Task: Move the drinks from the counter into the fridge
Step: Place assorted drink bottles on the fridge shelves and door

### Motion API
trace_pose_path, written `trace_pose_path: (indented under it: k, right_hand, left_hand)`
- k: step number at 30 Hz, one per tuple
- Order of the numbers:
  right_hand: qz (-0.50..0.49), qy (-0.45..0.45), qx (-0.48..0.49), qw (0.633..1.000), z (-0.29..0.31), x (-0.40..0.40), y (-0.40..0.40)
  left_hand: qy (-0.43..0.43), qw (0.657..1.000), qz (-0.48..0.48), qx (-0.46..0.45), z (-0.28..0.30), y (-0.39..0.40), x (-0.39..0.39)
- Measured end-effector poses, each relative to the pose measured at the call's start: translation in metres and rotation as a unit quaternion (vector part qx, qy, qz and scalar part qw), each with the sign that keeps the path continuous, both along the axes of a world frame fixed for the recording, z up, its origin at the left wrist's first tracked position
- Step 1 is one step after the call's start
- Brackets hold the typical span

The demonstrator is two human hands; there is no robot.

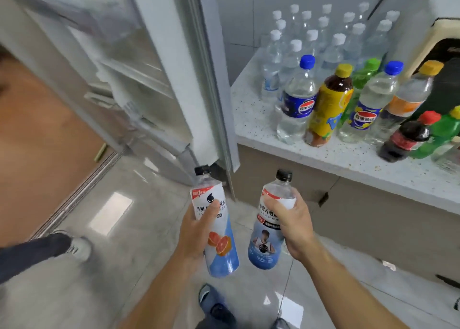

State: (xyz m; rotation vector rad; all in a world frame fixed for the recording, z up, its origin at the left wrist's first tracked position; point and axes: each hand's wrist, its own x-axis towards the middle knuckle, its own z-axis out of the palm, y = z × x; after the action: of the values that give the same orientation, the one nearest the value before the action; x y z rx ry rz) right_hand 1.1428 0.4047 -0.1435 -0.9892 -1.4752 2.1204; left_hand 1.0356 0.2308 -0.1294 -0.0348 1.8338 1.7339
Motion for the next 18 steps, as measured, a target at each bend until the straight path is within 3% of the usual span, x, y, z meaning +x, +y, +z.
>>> trace_pose_path:
  k: [8, 18]
  right_hand:
    - [0.103, -0.016, 0.036, 0.994, 0.005, -0.09, -0.105]
    - [0.187, -0.009, 0.117, 0.975, 0.022, -0.244, -0.279]
  left_hand:
    - [-0.003, 0.988, 0.153, 0.027, -0.002, -0.131, -0.057]
    - [0.037, 0.97, 0.239, 0.03, 0.002, -0.304, -0.164]
